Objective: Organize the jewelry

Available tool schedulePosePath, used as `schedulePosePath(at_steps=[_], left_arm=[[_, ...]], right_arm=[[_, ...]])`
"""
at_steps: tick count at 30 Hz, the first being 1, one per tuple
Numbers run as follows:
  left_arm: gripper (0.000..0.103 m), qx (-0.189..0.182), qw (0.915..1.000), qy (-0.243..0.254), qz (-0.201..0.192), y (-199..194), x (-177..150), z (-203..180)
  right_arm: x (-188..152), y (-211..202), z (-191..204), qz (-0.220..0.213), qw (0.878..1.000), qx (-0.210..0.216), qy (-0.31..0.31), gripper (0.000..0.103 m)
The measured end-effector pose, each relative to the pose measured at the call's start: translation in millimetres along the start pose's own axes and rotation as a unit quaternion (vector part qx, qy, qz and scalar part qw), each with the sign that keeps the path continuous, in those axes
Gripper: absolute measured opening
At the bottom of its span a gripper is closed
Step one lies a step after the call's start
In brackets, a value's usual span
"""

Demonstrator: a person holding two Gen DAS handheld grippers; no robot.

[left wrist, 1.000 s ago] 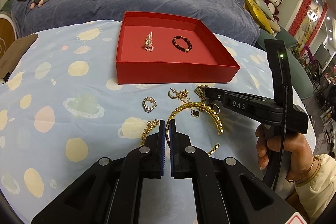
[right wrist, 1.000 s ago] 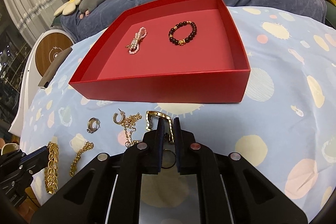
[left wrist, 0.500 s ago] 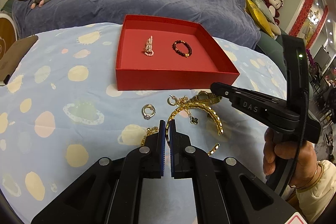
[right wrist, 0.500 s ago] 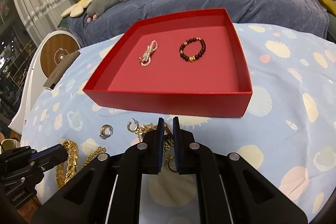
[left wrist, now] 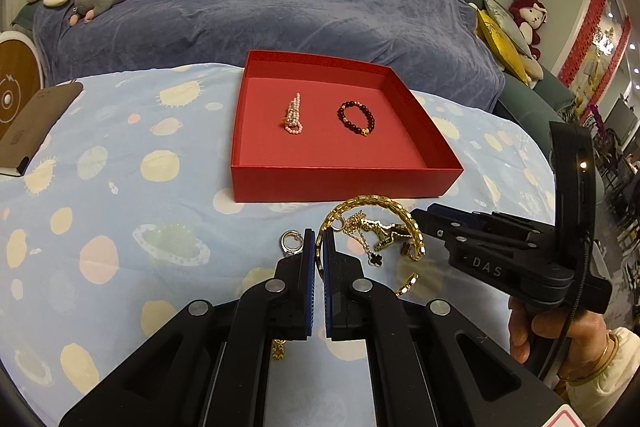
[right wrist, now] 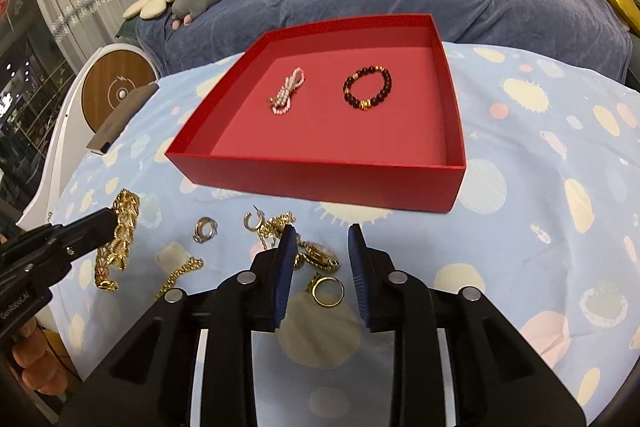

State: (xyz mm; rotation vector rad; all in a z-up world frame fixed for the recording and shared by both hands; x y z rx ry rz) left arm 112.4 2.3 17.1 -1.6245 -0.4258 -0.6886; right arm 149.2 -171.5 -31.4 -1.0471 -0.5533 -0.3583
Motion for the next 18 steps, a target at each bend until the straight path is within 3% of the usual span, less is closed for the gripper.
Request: schedulePosePath(at_steps=[11,18], left_arm=[[0.001,-0.01,0.9999,0.009,0.01,5.1,-5.4,-5.1],[0.001,-0.013,0.9998,0.005,0.015,6.1,-7.9,-2.8]], right_arm=[[-6.6,24.8,5.3,0.013,1.0,0.005,-0.017,0.033],[-7.1,19.8,-4.6,0.025,0.998,0.043,0.028,0.026]])
Point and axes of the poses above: each gripper's, at about its wrist camera, not at the fingertips, and y roughly the way its jaws point, z to its left, x to its top, the point moved 5 cm from there along y, roughly the way its jaws point, and after that the axes turned 12 degrees about x, right-handed, at the moved point
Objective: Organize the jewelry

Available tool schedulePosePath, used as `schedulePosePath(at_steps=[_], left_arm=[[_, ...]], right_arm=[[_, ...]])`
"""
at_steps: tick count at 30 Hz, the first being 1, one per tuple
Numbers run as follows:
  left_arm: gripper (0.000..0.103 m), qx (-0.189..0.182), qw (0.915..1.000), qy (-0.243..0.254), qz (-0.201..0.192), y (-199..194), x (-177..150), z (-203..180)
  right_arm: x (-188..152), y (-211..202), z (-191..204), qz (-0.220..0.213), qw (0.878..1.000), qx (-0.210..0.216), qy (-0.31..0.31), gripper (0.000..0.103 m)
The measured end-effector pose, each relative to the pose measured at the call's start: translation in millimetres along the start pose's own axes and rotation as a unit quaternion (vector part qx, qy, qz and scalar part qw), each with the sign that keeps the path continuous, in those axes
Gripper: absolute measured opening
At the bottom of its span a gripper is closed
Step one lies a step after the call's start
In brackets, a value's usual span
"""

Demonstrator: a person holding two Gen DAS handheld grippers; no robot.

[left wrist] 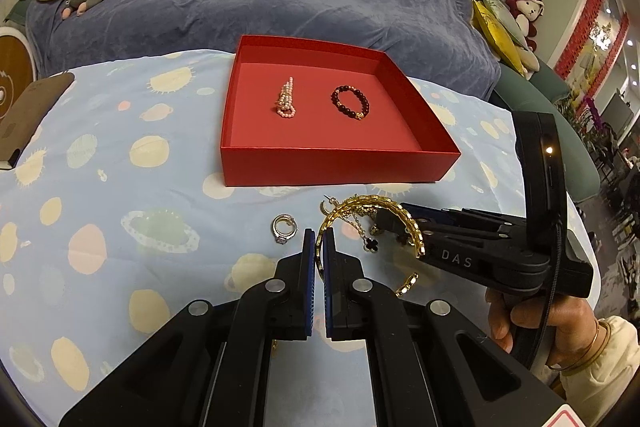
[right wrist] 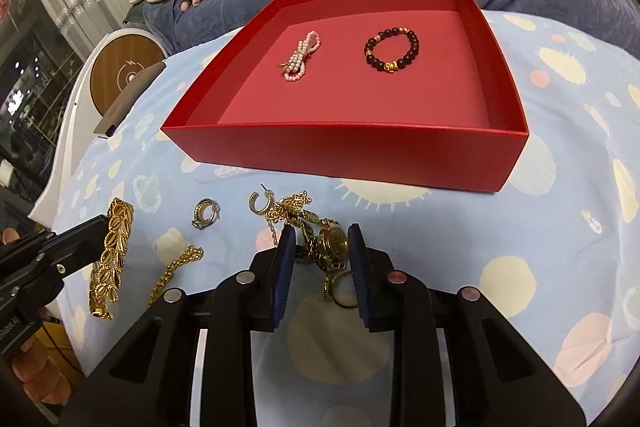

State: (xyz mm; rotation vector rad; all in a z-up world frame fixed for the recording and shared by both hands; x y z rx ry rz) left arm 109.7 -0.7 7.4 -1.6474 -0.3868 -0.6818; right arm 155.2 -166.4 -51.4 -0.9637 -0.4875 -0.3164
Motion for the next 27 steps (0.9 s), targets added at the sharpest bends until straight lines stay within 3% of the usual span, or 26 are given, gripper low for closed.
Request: schedulePosePath(at_steps=[11,23,27], left_arm=[[0.001,-0.002,1.0,0.003,0.002,0.3,-1.5,-2.0],[0.001,-0.002,1.0,0.0,0.002,1.1,-2.4,-2.6],[0.001,-0.002,1.0,0.003,0.003,1.3,-3.8,-3.7]], right_arm=[[-0.5,-5.4,-1.1,-0.009,1.0,-0.008,0.0,0.025],[-0.4,1.6,-5.9,-0.002,0.999,-0.046,-0.019,0.017],[-0.7,1.8,-6.3,-0.005,0.998,-0.058,-0.025,0.006]])
Point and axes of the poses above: each gripper's, at about its wrist camera, not at the fingertips, and y roughly the way its jaws point, z to its left, x to its top, the point moved 5 cm from there along y, roughly the way its jaws point, and after that the axes turned 12 degrees about x, right-handed, at the moved point
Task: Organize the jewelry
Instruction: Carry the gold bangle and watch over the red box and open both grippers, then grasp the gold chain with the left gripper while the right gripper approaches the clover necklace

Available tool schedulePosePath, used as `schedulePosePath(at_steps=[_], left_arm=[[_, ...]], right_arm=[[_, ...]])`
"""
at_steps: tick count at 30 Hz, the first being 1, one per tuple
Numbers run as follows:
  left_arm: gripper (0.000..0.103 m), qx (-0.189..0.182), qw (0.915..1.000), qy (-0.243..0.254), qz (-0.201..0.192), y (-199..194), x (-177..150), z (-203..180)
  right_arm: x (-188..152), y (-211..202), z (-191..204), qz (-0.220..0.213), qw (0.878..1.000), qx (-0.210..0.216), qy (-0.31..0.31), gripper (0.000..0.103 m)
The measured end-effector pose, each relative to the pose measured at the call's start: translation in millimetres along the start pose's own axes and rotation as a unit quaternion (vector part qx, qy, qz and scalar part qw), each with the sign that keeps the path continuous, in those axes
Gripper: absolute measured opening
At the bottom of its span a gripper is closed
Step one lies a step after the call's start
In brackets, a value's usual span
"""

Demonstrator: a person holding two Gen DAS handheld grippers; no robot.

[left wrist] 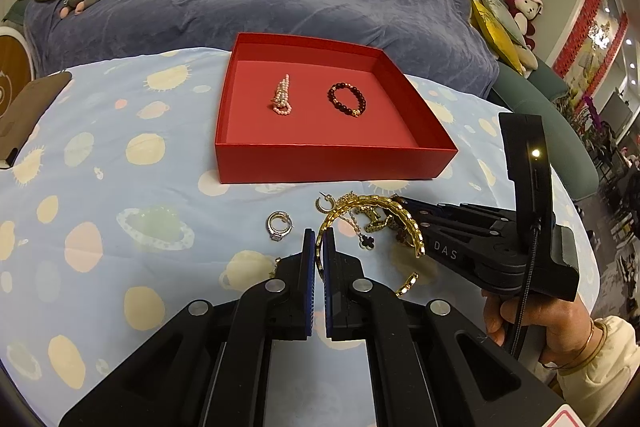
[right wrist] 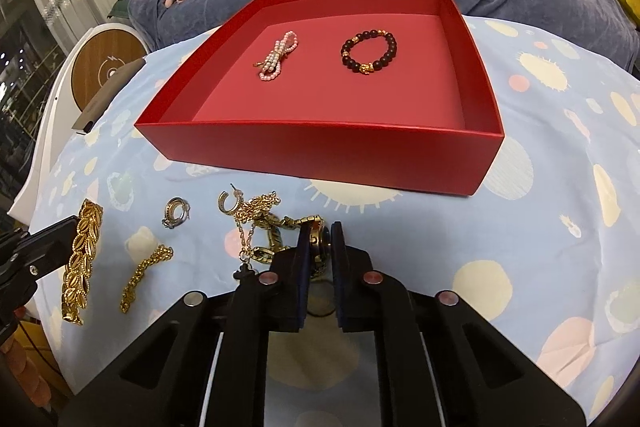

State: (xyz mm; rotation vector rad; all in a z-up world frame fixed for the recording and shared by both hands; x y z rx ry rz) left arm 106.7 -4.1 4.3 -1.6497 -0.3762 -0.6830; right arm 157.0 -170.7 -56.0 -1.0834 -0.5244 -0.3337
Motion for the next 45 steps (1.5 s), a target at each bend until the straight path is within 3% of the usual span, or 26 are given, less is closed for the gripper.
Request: schedulePosePath(at_steps=[9,15,20,24,28,32,34,35,36,38,45], left_arm=[[0.001,0.007,0.9999,-0.005,-0.006,-3.9,11.4,3.8],[0.001,0.026,0.9991,0.007,-0.032,-3.8,58.9,6.8],[0.001,0.07,0.9961,0.022,-0.049,21.2,100.4,12.4],[0.001,0.085,0.9956,0.026,-0.03,55.4,111.1,14.1],[0.002,0.1,0.9943,0.035,0.004,88.8,102.0,12.4],[0.014,0.093,0.9951,0.027,0.02,100.2,97.0,12.5],[0.032,0.099,0.9947,0.022,0.018,98.2,97.9,15.1],[0.048,0.104,0.9944,0.016,0.013,94.5,99.5,17.2],[0.054,0.104,0.9945,0.006,0.005,88.1,101.9,19.7],[0.056,0.09,0.9958,-0.011,-0.006,73.8,105.0,23.5],[0.061,0.077,0.995,-0.044,-0.046,13.7,89.1,36.5]], right_arm=[[22.2,-43.5,20.4,-0.058,0.998,0.007,-0.023,0.005],[66.6,-75.3,16.3,-0.104,0.994,-0.007,-0.036,0.005],[108.4,-77.4,5.5,-0.131,0.989,-0.048,-0.057,0.005],[123.1,-54.4,-7.3,-0.115,0.988,-0.078,-0.066,0.005],[112.8,-22.5,-16.0,-0.075,0.99,-0.095,-0.073,0.005],[102.7,-12.3,-13.2,-0.06,0.992,-0.084,-0.072,0.007],[98.7,-16.4,-9.0,-0.061,0.993,-0.069,-0.067,0.007],[97.5,-22.8,-6.8,-0.07,0.994,-0.06,-0.064,0.014],[95.4,-30.4,-5.3,-0.08,0.994,-0.052,-0.06,0.027],[92.9,-51.6,-1.1,-0.105,0.993,-0.036,-0.051,0.04],[57.4,-100.0,-4.3,-0.131,0.991,-0.018,-0.001,0.041]])
Point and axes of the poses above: each gripper's, at about its wrist camera, not at the fingertips, and y roughly the way its jaws point, z to its left, x to its top, the point moved 5 cm from there along y, roughly the way its jaws point, and after that the axes turned 12 degrees about x, right-handed, at the moved point
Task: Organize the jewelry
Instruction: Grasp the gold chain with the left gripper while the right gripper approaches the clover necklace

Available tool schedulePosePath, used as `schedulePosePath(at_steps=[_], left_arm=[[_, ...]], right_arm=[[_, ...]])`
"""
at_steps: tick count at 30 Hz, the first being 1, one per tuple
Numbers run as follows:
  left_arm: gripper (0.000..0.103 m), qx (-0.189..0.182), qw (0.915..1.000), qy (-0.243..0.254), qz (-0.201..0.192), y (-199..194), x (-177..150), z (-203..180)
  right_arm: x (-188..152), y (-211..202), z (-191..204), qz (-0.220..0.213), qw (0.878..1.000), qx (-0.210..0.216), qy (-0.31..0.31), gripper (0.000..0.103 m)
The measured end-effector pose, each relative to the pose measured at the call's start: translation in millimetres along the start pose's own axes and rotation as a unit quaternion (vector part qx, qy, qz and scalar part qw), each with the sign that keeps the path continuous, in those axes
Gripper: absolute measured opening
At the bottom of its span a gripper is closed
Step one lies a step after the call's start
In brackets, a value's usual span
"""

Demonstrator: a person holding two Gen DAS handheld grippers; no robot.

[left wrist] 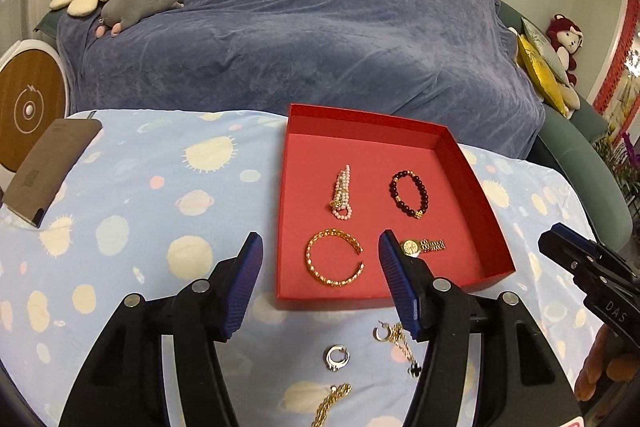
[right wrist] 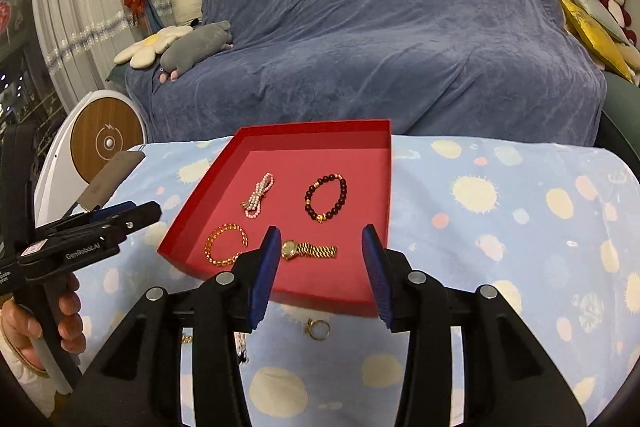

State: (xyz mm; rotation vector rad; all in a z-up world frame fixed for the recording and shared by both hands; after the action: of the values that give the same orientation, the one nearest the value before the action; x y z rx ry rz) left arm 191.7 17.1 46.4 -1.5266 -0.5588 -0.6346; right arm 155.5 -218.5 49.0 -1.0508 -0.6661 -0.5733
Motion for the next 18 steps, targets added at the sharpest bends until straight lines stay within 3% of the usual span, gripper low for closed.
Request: schedulePosePath(at_steps=[3,10,18], left_arm=[[0.062,0.005,1.0,-0.003,-0.001,-15.6,-19.7,8.5],[0.062,0.005,0.9991,-0.009,0.04,-18.9,-80.4,27.0],[0.062,0.004,0.9969,0.053,0.058,-7.2,-114.7,13.9]], right_arm=[[-21.1,-7.5,-3.7,0.013,1.0,0.004,0.026,0.041],[-61.7,-11.4,11.0,0.039,0.998,0.026,0.047,0.041],[-83.7,8.9,29.1,0.079,0.996,0.032,0.022,0.041]])
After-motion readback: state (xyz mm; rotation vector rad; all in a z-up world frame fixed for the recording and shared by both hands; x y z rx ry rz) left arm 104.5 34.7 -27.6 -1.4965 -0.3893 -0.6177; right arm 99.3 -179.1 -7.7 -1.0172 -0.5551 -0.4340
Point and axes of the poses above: each gripper's, at about its wrist camera, not at the fingertips, and y roughly the way its jaws point, z to its left, x to its top, the point moved 5 cm from there along y, roughly the way its jaws point, and after that the axes turned 12 degrees about x, right-handed, at the moved point
